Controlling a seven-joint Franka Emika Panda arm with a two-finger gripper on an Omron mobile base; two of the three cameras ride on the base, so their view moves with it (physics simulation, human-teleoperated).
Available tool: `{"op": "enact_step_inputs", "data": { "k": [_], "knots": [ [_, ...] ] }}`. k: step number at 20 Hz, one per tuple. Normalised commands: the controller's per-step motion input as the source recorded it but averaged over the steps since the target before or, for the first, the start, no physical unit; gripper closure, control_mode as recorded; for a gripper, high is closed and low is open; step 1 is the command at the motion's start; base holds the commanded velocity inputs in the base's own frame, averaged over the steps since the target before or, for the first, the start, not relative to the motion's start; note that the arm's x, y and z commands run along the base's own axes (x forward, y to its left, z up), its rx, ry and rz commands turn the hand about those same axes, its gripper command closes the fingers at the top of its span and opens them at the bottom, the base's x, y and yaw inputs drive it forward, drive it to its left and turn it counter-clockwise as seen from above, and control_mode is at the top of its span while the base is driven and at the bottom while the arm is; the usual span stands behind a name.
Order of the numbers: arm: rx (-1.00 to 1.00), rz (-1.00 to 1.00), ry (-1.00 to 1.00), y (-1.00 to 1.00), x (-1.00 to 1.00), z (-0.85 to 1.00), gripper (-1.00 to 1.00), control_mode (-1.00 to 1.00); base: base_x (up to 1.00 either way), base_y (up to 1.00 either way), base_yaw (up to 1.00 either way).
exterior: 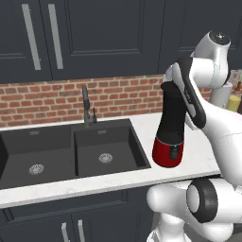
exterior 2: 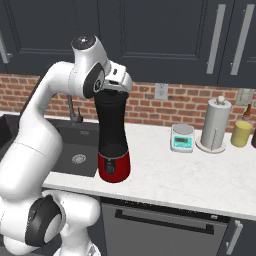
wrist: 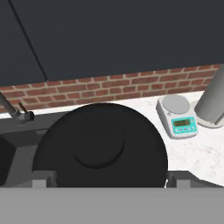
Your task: Close the lid blender by securely placing the lid on top.
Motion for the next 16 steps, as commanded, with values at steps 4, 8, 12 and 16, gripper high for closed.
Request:
{"op": "enact_step_inputs", "data": {
  "k": [4, 8, 12, 16],
  "knots": [
    [-0.15, 0.0, -0.24, 0.53, -1.0, 0.12, -1.0, -1.0, 0.0, 0.0, 0.0],
    [-0.4, 0.03, -0.21, 1.0, -1.0, -0.47, -1.0, -1.0, 0.0, 0.0, 0.0],
    [-0.47, 0.07, -0.04, 1.0, -1.0, -0.86, -1.0, -1.0, 0.0, 0.0, 0.0],
    [-0.3, 0.03, 0.03, 1.0, -1.0, -0.81, -1.0, -1.0, 0.0, 0.0, 0.0]
  ]
}}
